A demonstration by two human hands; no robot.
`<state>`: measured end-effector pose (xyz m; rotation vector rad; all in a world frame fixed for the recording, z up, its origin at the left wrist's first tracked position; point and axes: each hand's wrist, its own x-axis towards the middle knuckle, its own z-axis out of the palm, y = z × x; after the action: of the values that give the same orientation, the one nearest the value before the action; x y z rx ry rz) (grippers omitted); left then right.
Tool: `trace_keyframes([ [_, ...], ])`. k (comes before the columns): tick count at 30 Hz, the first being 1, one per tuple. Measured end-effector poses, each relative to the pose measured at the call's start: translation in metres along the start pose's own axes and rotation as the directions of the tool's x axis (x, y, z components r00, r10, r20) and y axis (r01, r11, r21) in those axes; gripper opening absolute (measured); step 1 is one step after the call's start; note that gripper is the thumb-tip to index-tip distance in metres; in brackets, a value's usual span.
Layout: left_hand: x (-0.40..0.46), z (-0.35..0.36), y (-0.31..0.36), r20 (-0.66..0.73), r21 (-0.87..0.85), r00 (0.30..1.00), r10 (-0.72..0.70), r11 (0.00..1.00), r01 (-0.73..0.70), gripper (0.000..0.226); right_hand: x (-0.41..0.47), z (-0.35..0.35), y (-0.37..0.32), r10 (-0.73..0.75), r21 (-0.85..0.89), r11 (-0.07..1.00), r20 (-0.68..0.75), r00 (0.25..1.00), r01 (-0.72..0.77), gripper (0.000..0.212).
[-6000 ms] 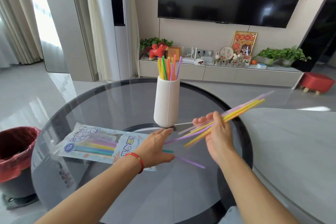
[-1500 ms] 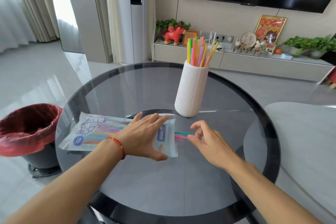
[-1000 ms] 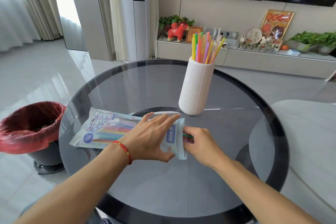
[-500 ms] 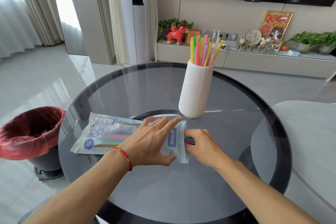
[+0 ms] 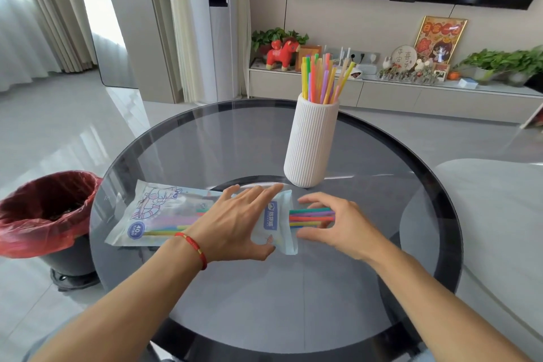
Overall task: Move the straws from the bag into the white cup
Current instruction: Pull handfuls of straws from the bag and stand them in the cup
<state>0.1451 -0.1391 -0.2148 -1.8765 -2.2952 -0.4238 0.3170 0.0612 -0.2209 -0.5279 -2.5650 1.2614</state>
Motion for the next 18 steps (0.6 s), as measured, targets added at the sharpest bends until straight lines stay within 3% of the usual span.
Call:
trace_keyframes([
  [5, -0.004, 0.002, 0.002, -0.032, -0.004, 0.999, -0.011, 1.000, 0.010, 0.099, 0.000, 0.027, -0.003, -0.099, 0.058, 0.993, -0.043, 0.994, 0.101, 0.016],
  [11, -0.009, 0.002, -0.006, 0.001, 0.004, 0.999, -0.043, 0.999, 0.043, 0.099, -0.003, -0.008, 0.018, 0.050, 0.266, 0.964, -0.068, 0.996, -0.031, 0.029],
  [18, -0.009, 0.001, -0.008, 0.199, 0.131, 0.977, -0.081, 0.990, 0.056, 0.107, -0.027, -0.053, 0.044, 0.127, 0.331, 0.939, -0.079, 0.989, -0.094, 0.018],
])
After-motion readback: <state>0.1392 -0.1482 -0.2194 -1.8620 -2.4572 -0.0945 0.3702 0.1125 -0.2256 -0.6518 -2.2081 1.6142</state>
